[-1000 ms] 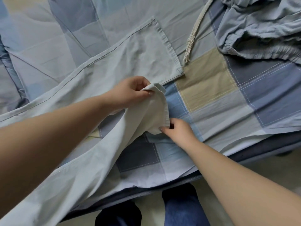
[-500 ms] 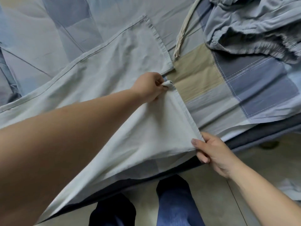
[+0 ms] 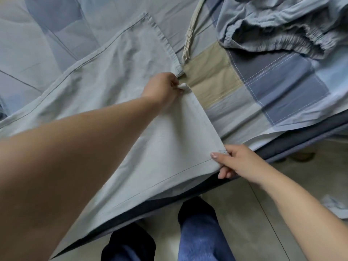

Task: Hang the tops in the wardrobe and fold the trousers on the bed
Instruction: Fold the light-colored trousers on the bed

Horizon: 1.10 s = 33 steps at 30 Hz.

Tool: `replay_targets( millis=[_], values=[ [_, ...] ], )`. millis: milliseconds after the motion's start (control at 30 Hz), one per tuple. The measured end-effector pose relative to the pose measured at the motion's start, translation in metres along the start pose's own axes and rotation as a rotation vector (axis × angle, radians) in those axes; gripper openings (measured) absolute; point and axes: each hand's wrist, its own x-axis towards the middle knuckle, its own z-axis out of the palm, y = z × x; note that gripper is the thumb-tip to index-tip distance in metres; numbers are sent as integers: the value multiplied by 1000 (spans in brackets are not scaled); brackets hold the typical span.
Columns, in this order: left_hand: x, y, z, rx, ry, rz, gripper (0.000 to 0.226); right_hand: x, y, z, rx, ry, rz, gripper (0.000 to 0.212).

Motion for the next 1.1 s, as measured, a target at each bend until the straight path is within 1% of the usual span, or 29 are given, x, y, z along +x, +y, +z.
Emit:
replay_targets(
  millis=[33, 100, 133, 233, 267, 300, 367, 433, 467, 500, 600, 667, 700, 767, 833, 967, 1100],
  values=[
    [3, 2, 0, -36, -9, -14, 24, 1, 2, -2, 42, 40, -13, 11],
    [5, 1, 2, -95, -16, -39, 22, 8, 10, -5, -88, 213, -41, 11],
    [4, 0, 5, -108, -18, -43, 20, 11, 13, -5, -115, 227, -23, 11],
    [4, -5, 13, -106, -37, -47, 17, 15, 14, -6, -35, 84, 49, 14],
    [6, -7, 14, -117, -41, -56, 18, 17, 14, -7, -72, 110, 45, 18],
    [7, -9, 15, -136, -49, -69, 20, 20, 16, -8, -150, 173, 25, 21],
    [9, -15, 15, -196, -90, -89, 26, 24, 21, -9, -275, 281, 4, 19],
    [11, -20, 12, -277, -134, -96, 33, 23, 26, -5, -332, 270, 44, 17],
    [11, -24, 9, -313, -134, -101, 35, 21, 28, -3, -357, 269, 58, 21],
    [9, -28, 6, -339, -121, -109, 36, 19, 29, -1, -369, 297, 56, 25],
    [-3, -48, -2, -387, -32, -169, 32, 7, 30, 7, -337, 505, -50, 34],
    [-21, -68, -6, -544, 24, -248, 27, -2, 27, 15, -272, 582, -106, 34],
    [-34, -80, -9, -645, 48, -294, 26, -6, 24, 21, -242, 586, -119, 34],
    [-66, -106, -14, -801, 87, -386, 25, -10, 17, 38, -229, 533, -126, 33],
    [-106, -135, -18, -863, 125, -478, 25, -13, 7, 60, -259, 443, -136, 31],
    [-194, -199, -23, -1016, 228, -716, 24, -17, -14, 115, -305, 240, -158, 26],
    [-277, -254, -26, -1151, 311, -868, 25, -25, -38, 180, -308, 126, -167, 23]
  ],
)
